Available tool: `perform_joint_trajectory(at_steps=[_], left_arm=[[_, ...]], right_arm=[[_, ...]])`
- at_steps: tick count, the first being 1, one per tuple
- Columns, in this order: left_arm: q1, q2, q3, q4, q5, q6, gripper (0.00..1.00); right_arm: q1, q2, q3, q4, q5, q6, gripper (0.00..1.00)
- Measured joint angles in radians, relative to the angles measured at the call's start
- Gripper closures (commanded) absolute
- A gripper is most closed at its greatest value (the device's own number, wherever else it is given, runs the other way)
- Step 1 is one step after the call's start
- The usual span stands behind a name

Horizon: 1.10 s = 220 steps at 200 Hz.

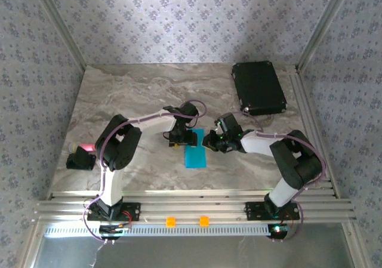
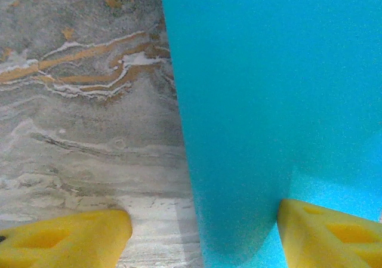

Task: Fold a paper plane with a square sheet of paper (pick it up from the middle)

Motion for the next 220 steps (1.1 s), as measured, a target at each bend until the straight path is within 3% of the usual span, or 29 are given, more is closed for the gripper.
perform_joint_trajectory(at_steps=[63,120,174,220], left_arm=[[0.000,0.000,0.000,0.000,0.000,-0.001,0.29],[0.000,0.004,0.003,-0.002,0.000,-0.004,0.29],[-0.006,0.009,0.011,-0.011,-0.012,-0.004,0.29],[-0.006,0.012,0.013,-0.013,-0.016,-0.007,0.29]], right_arm=[[0.006,0.029,0.030,-0.030,0.025,-0.009,0.94],[-0.061,-0.020,-0.032,-0.009,0.023,-0.005,0.92],[-0.064,-0.056,-0.053,-0.011,0.041,0.009,0.87],[-0.064,-0.113,-0.053,-0.034,0.071,0.003,0.89]])
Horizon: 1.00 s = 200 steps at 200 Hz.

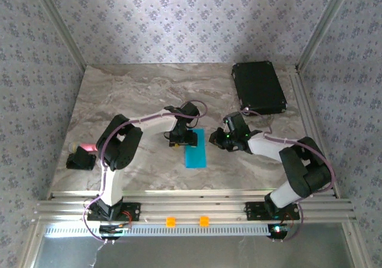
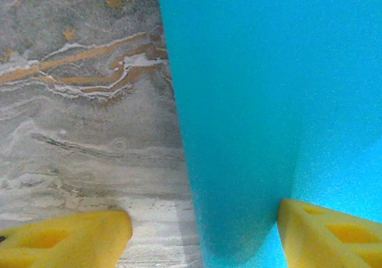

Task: Fold a paper plane with a square sheet of paper (pick it up from the middle)

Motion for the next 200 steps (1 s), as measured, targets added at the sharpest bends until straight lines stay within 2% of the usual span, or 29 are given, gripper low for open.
perform_joint_trajectory(at_steps=[40,85,200], left_arm=[[0.000,0.000,0.000,0.000,0.000,-0.004,0.29],[0.000,0.000,0.000,0.001,0.000,-0.008,0.29],[-0.004,0.001,0.000,0.000,-0.006,-0.008,0.29]], right_arm=[[0.027,0.021,0.010,0.004,-0.017,-0.006,0.94],[0.073,0.107,0.062,0.004,-0.036,-0.013,0.94],[0.077,0.211,0.126,0.012,-0.079,-0.013,0.99]])
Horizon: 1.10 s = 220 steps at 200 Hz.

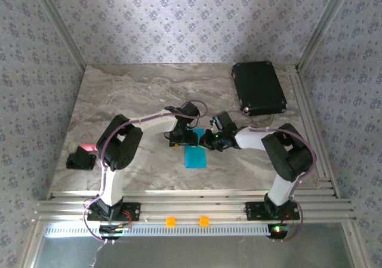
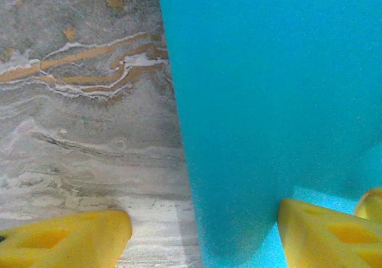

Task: Fold a paper plane with a square sheet of paper (pick it up from the middle)

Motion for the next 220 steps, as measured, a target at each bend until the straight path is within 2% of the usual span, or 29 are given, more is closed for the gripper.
perform_joint_trajectory(at_steps=[101,174,193,203,220], left_arm=[[-0.002,-0.003,0.005,-0.002,0.002,-0.011,0.29],[0.000,-0.125,-0.086,0.106,0.021,-0.011,0.29],[0.005,-0.201,-0.141,0.164,0.032,-0.018,0.38],[0.010,-0.250,-0.175,0.206,0.055,-0.019,0.52],[0.028,-0.317,-0.232,0.298,0.142,-0.035,0.70]], right_arm=[[-0.003,0.016,-0.011,0.003,0.002,-0.078,1.00],[-0.043,-0.013,-0.015,-0.077,0.002,-0.199,1.00],[-0.064,-0.031,-0.033,-0.092,-0.008,-0.238,1.00],[-0.076,-0.041,-0.044,-0.099,-0.014,-0.252,1.00],[-0.092,-0.051,-0.055,-0.107,-0.023,-0.270,1.00]])
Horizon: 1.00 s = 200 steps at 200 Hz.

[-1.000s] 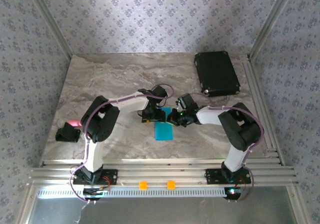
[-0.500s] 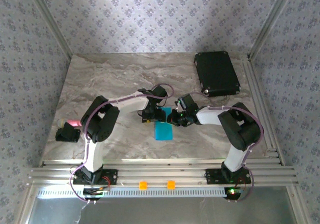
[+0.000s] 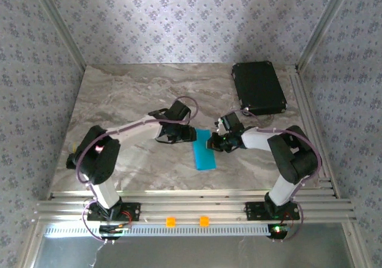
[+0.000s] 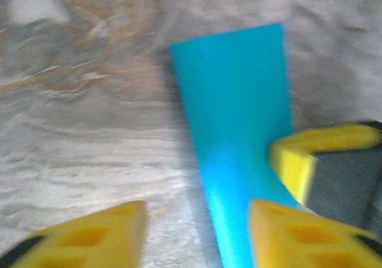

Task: Fold a paper plane with a square sheet of paper (pick it up from the middle)

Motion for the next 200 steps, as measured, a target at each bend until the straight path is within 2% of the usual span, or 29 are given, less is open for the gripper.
perform_joint_trajectory(at_steps=[17,38,70,103,145,200], left_arm=[[0.020,-0.019,-0.035,0.090,0.098,-0.014,0.88],[0.037,-0.010,-0.058,0.170,0.203,-0.033,1.00],[0.038,0.028,-0.059,0.266,0.326,-0.045,1.00],[0.038,0.101,-0.059,0.304,0.385,-0.056,1.00],[0.038,0.167,-0.059,0.351,0.419,-0.089,1.00],[0.037,0.179,-0.077,0.372,0.404,-0.099,1.00]], right_arm=[[-0.010,-0.004,-0.004,-0.006,-0.010,-0.012,1.00],[-0.014,-0.004,-0.005,-0.009,-0.014,-0.022,1.00],[-0.016,-0.004,-0.005,-0.010,-0.014,-0.022,1.00],[-0.016,-0.004,-0.005,-0.010,-0.014,-0.021,1.00],[-0.016,-0.003,-0.005,-0.010,-0.014,-0.017,1.00],[-0.016,-0.001,-0.004,-0.010,-0.014,-0.017,1.00]])
